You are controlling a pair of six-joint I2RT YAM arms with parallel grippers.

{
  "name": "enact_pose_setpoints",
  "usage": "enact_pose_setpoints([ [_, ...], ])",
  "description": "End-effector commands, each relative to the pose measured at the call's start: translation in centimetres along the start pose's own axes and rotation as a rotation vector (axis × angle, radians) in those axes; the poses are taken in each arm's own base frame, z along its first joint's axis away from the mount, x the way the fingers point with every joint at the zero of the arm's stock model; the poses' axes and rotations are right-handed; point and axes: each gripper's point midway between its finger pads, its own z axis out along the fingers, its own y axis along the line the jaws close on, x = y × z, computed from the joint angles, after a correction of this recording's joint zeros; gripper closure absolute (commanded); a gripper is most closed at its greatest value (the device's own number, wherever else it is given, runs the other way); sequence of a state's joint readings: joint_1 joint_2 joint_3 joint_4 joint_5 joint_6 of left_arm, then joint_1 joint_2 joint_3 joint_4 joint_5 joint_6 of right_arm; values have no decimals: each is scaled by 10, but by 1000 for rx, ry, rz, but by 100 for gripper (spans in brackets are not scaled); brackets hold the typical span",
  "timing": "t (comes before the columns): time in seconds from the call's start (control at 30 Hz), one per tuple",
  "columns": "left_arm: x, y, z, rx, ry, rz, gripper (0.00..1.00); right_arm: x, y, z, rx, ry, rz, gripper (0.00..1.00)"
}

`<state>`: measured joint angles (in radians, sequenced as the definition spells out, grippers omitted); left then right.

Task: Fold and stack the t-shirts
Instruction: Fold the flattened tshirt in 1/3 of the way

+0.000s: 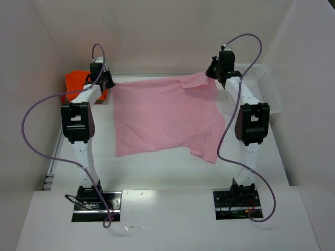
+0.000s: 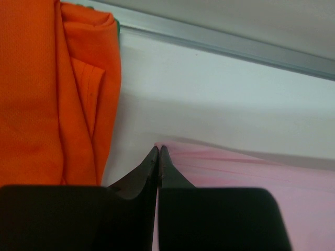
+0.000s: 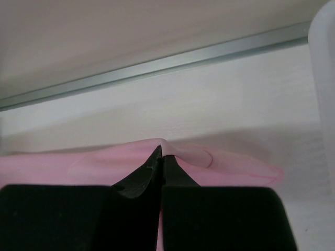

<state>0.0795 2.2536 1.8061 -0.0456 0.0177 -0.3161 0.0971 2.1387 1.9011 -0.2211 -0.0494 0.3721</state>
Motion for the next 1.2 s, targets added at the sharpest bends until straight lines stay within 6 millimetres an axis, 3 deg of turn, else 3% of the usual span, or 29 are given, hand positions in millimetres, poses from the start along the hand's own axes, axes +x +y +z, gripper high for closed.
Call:
enact_pose_setpoints([
  [0.0, -54, -13, -24, 44, -95, 50, 100, -21, -9, -27, -14, -54, 46, 100],
  [0.17, -63, -18, -20, 66, -98, 61, 100, -10, -23, -36, 3, -40, 81, 100],
  [0.33, -63, -19, -22, 72, -83, 70, 100, 3, -21, -46, -16, -3, 92, 100],
  [0.4, -57, -18, -26, 69, -69, 68, 100, 1, -20, -50, -19, -9, 92, 100],
  [0.47, -38, -13, -37, 53, -34, 55, 100, 3, -23, -60, -15, 7, 98, 100],
  [0.6, -28, -12, -51, 52, -30, 45, 100, 17, -23, -66, -24, 45, 112, 100],
  [0.67, -12, -12, -52, 44, 0, 47, 100, 35, -25, -74, -28, 83, 117, 100],
  [0.73, -12, -13, -59, 44, 0, 37, 100, 42, -27, -78, -23, 92, 128, 100],
  [0.8, 5, -9, -60, 37, 34, 34, 100, 68, -37, -80, 1, 144, 145, 100],
  [0.9, 17, -6, -64, 31, 58, 23, 100, 92, -45, -88, 19, 179, 160, 100],
  [1.17, 39, -9, -71, 38, 97, 7, 100, 118, -69, -95, 107, 214, 178, 100],
])
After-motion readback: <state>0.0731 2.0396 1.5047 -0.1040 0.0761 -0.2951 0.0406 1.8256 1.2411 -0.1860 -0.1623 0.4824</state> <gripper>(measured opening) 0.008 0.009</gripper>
